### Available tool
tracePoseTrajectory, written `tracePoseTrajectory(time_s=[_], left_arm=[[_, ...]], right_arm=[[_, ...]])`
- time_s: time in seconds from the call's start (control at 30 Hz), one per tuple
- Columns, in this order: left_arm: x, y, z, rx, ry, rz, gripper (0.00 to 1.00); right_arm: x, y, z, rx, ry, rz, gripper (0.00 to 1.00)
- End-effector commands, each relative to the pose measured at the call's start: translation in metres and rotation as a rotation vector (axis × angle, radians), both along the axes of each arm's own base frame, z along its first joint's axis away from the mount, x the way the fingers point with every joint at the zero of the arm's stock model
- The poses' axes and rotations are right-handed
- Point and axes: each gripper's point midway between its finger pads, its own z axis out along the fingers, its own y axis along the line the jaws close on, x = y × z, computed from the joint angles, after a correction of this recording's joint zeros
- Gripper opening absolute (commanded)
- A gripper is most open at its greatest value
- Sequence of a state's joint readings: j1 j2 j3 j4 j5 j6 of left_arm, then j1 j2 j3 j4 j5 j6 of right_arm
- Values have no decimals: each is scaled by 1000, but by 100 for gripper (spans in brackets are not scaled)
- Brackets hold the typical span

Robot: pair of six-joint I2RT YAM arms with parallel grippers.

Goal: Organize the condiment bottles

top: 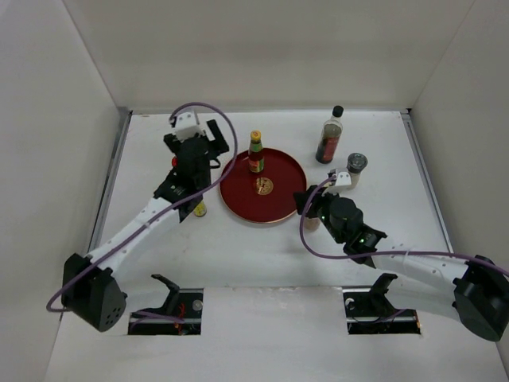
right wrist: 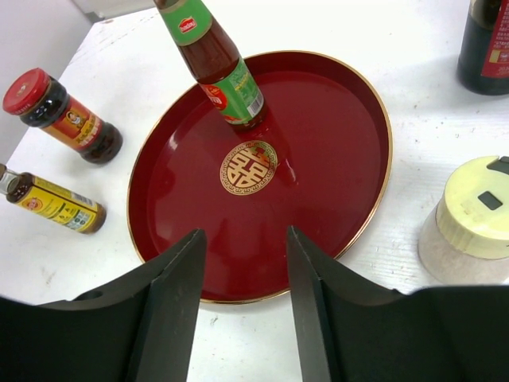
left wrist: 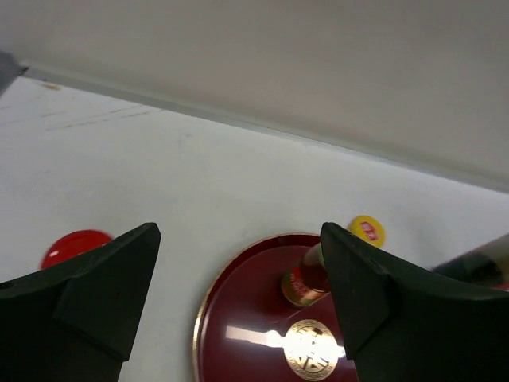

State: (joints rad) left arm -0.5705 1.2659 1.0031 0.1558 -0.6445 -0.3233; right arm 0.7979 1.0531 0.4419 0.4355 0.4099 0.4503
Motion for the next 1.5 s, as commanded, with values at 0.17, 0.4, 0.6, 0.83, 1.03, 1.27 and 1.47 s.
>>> tracePoseTrajectory(time_s=[0.17,0.4,0.6,0.83,1.03,1.27,1.47], left_arm=[[-27,91,-75,-35,213,227,86],[-6,108,-117,8,317,284,86],[13,118,-137,-5,346,303,86],[32,116,-153,-7,357,301,81],[43,117,-141,-2,324,313,67],[46,118,-119,37,266,324,36],[48,99,-39,65,89,280,33]], right_arm=[[7,7,11,45,-21,5,61],[5,9,15,55,-28,18,69],[3,13,15,56,-27,34,76],[2,14,16,61,-30,36,77],[2,16,13,53,-23,43,78],[2,16,15,55,-27,44,78],[3,20,11,48,-19,50,78]])
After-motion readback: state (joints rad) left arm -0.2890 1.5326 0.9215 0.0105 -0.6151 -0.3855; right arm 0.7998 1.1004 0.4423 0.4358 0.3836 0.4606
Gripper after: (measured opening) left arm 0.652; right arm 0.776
